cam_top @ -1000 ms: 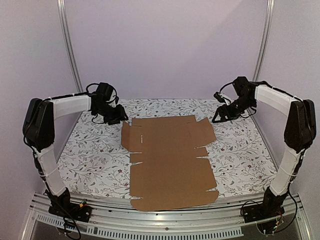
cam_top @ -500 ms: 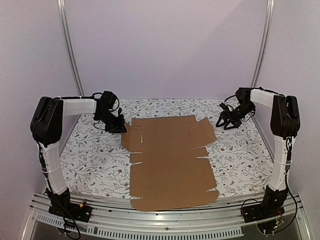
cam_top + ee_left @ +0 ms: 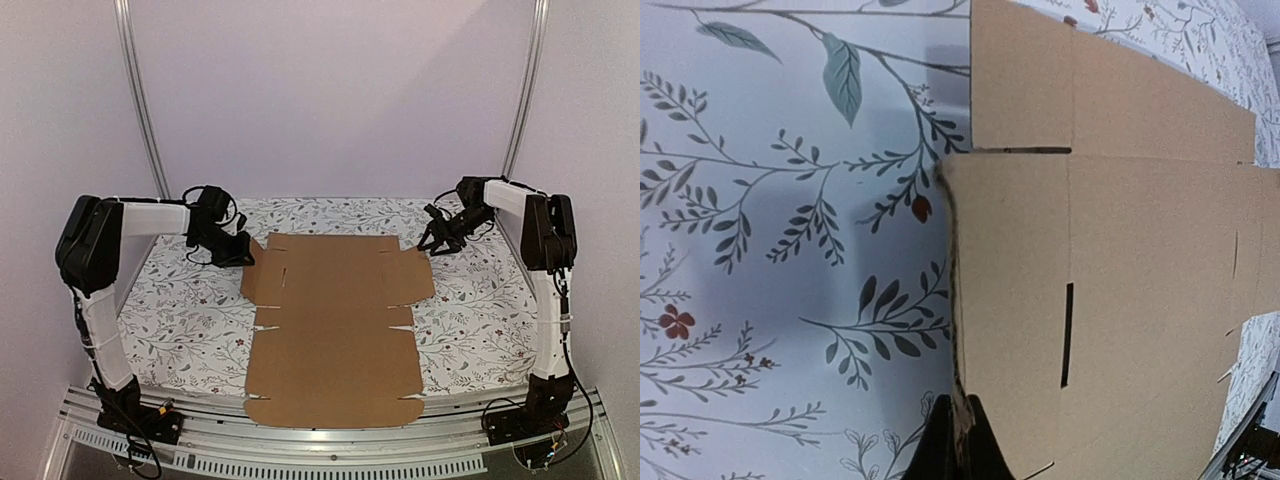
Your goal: Fold the paper box
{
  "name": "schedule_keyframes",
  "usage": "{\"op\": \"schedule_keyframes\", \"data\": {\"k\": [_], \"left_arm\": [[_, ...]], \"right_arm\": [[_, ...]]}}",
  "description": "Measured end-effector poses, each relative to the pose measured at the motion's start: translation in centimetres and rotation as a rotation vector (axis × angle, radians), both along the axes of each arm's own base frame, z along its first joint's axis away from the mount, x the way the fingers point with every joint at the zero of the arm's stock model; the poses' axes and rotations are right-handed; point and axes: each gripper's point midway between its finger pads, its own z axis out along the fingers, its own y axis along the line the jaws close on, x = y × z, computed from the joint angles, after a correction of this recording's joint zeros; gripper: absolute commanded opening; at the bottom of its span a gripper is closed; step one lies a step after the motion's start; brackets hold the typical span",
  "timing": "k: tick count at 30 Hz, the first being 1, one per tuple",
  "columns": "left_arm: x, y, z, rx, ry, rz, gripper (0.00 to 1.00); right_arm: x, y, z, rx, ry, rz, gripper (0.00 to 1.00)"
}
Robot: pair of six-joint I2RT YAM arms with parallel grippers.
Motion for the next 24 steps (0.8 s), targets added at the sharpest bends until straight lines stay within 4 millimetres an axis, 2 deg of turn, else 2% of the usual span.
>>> {"op": "schedule_keyframes", "data": {"k": [5,10,13,17,21,24], "left_arm": [[0.2,-0.1,1.1,-0.012,-0.052,-0.012,0.00],[0.1,-0.4,2.5,-0.047,-0.123,-0.027,0.00],[0.1,-0.7,3.4,-0.065,-0.166,-0.041,0.00],[0.0,-1.2,4.3,-0.082,-0.218,-0.065,0.00],[-0.2,-2.0,5.4,-0.090,-0.273,-0.099,0.00],[-0.7,-2.6,6.3,-0.093,-0.320,-0.129,0.00]], "right_arm": [[-1.2,1.9,-0.7,0.018,0.044,0.040,0.64],[-1.1,2.2,0.1,-0.011,0.007,0.081,0.69],[0.1,1.6,1.7,-0.061,-0.089,0.117,0.70],[1.0,1.1,5.2,-0.124,-0.229,0.164,0.71],[0.4,1.4,8.0,-0.199,-0.338,0.242,0.75],[-0.7,3.2,9.2,-0.272,-0.415,0.349,0.76]]}}
